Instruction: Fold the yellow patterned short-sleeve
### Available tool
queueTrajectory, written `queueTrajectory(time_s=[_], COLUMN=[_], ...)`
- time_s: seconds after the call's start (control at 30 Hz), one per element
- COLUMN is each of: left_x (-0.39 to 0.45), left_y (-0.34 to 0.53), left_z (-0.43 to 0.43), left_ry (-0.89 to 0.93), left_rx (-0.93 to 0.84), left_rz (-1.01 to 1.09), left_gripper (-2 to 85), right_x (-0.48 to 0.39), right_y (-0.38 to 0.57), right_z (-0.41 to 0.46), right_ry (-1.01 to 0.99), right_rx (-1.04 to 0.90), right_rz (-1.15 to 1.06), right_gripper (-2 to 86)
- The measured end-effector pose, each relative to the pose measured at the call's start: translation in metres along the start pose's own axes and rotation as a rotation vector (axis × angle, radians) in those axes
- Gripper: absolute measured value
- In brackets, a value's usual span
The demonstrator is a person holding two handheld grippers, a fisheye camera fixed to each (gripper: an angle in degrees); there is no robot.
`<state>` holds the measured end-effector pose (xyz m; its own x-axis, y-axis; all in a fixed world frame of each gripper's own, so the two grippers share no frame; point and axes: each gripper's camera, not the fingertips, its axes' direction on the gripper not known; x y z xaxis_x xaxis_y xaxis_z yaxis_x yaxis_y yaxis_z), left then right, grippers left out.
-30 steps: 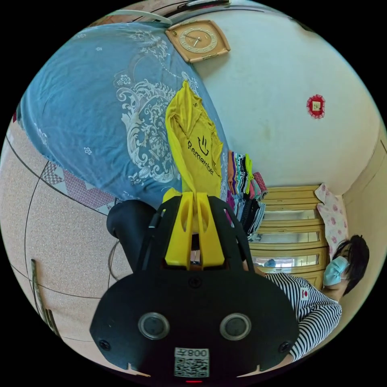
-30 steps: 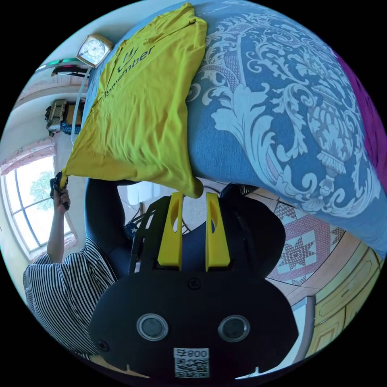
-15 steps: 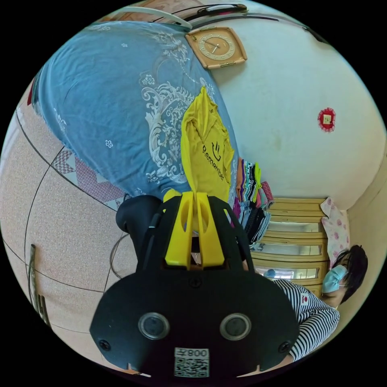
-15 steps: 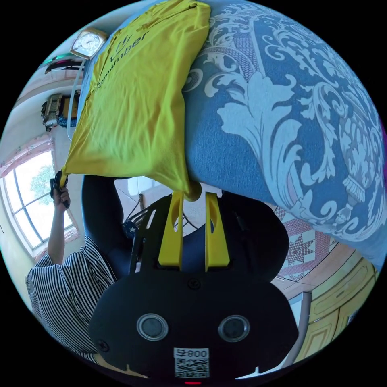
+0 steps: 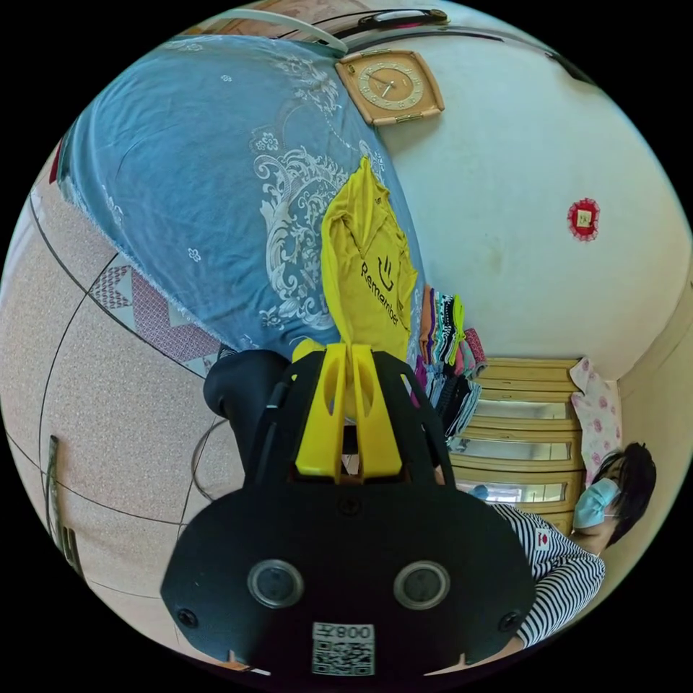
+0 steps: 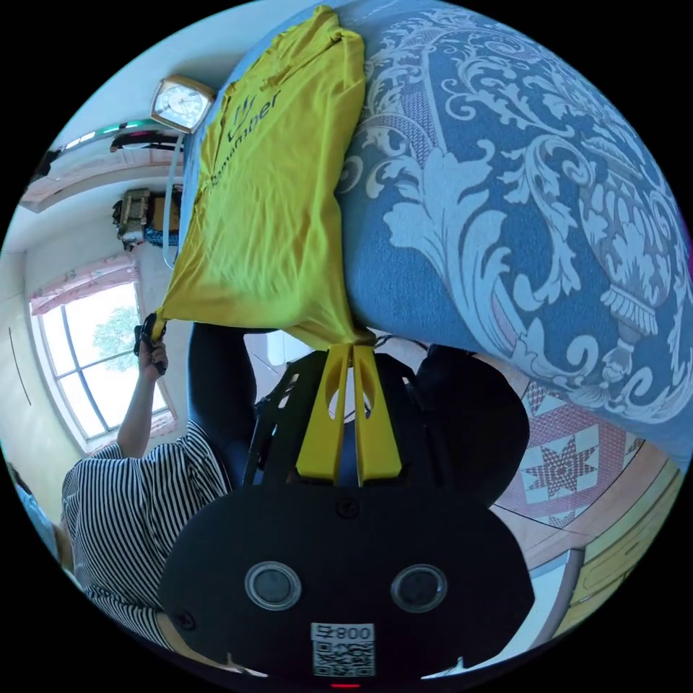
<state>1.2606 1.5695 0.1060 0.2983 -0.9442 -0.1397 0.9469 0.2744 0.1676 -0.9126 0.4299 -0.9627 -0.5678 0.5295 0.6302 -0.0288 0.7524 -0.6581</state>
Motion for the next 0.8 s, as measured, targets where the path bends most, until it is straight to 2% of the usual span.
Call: queueTrajectory(time_s=[0.23,0.5,0.8], left_x=[0.021,0.061,0.125], left_y=[-0.008,-0.021,-0.038], left_z=[-0.019,-0.047,-0.079], left_ry=[0.040,0.119,0.230], left_rx=[0.011,0.032,0.058], left_rz=[0.023,0.090,0.187], left_gripper=[1.2,1.1,1.0], right_x=[0.029,0.081,0.094], right_y=[0.048,0.130,0.191], right_z=[-0.023,-0.104,-0.166], right_ry=[-0.128,-0.383,-0.452], right_rx=[0.048,0.285,0.462], right_rz=[-0.080,-0.184,-0.359], right_gripper=[0.3,0.2,0.1])
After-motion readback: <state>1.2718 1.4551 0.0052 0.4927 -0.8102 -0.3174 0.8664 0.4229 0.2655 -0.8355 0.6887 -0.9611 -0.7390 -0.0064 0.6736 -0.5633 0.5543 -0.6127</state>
